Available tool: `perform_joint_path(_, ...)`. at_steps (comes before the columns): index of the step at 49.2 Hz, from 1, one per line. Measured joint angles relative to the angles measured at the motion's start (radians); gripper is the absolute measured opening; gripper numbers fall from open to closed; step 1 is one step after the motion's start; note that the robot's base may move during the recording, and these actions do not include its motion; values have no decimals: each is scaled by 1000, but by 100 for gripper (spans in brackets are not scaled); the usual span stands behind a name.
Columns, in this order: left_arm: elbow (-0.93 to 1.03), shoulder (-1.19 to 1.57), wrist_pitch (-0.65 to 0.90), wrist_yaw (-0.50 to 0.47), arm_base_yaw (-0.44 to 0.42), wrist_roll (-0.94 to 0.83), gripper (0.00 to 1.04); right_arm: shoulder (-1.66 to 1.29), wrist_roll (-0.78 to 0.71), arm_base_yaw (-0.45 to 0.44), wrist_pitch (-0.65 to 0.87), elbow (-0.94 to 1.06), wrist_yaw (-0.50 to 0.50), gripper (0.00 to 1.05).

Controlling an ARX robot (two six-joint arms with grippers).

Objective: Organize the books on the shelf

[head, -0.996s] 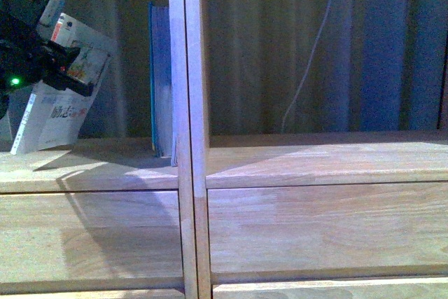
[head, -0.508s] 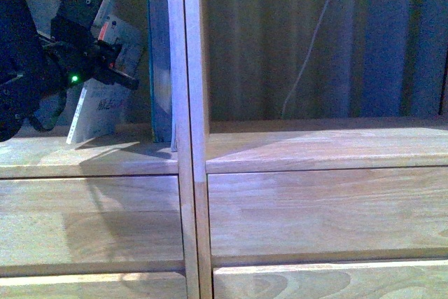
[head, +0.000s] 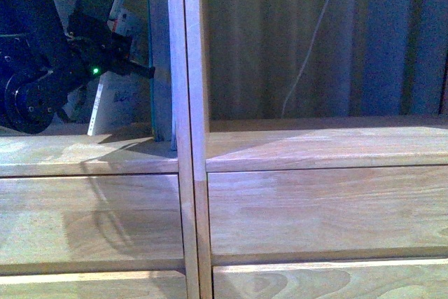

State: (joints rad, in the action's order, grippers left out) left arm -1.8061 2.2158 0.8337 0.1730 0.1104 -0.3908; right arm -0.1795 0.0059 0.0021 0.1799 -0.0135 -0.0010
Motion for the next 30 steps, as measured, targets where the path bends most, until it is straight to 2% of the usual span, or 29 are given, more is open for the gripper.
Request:
perform_joint_path(6,-2,5,-18,-14,16,36,7,126,0,0,-161,0,0,3)
perform_joint_path(11,-2,6,-30,-35,26,68,9,173,0,0,-176,0,1,3)
perform_joint_path(21,27,2,-28,-46,31,67,42,174,0,0,-178,0,0,3)
perform_joint_path(24,39,-1,-31,-47,31,69,49,174,0,0,-179,0,0,3)
perform_joint_path(30,88,-31,-50,-68,30,77,72,174,0,0,-178,0,0,3)
